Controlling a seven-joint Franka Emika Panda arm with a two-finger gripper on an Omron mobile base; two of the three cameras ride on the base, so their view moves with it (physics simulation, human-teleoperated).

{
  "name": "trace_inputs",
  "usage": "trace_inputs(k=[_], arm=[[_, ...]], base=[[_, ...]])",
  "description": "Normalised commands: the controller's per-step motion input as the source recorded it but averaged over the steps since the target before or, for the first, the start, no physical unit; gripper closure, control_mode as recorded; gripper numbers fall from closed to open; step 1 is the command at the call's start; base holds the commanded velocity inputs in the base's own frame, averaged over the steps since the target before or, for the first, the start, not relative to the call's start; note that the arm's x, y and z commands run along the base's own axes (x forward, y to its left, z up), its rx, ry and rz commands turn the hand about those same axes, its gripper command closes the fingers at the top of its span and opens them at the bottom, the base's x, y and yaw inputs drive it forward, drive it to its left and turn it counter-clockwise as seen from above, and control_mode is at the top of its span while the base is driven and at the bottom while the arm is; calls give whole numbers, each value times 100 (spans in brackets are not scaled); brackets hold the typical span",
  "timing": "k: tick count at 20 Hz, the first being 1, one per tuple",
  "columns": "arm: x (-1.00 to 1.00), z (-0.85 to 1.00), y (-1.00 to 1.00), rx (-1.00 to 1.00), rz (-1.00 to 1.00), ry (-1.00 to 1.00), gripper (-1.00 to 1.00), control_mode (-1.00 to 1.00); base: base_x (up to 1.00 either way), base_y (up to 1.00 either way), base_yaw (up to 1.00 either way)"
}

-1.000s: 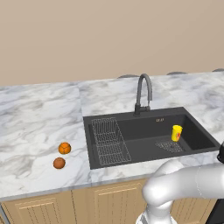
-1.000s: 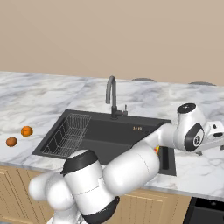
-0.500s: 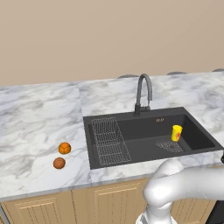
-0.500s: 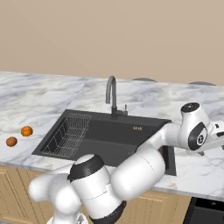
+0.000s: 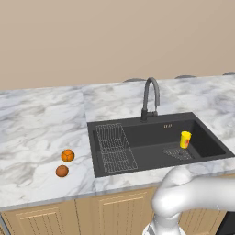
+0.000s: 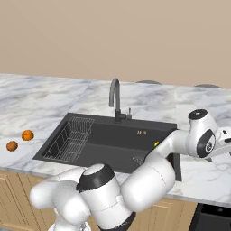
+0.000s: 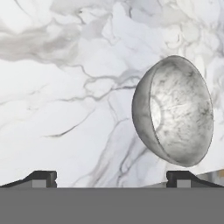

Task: Remove the tangerine and orange from the sink. Then move the bowl and cup from the counter to the sink for washing.

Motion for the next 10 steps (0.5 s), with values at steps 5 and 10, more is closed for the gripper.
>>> trace_inputs(k=[5, 10], arm=[[19, -10, -19, 0, 1, 0, -100, -100], [19, -3, -23, 0, 0, 0, -100, -100]], base=[[0, 0, 0], [0, 0, 0]])
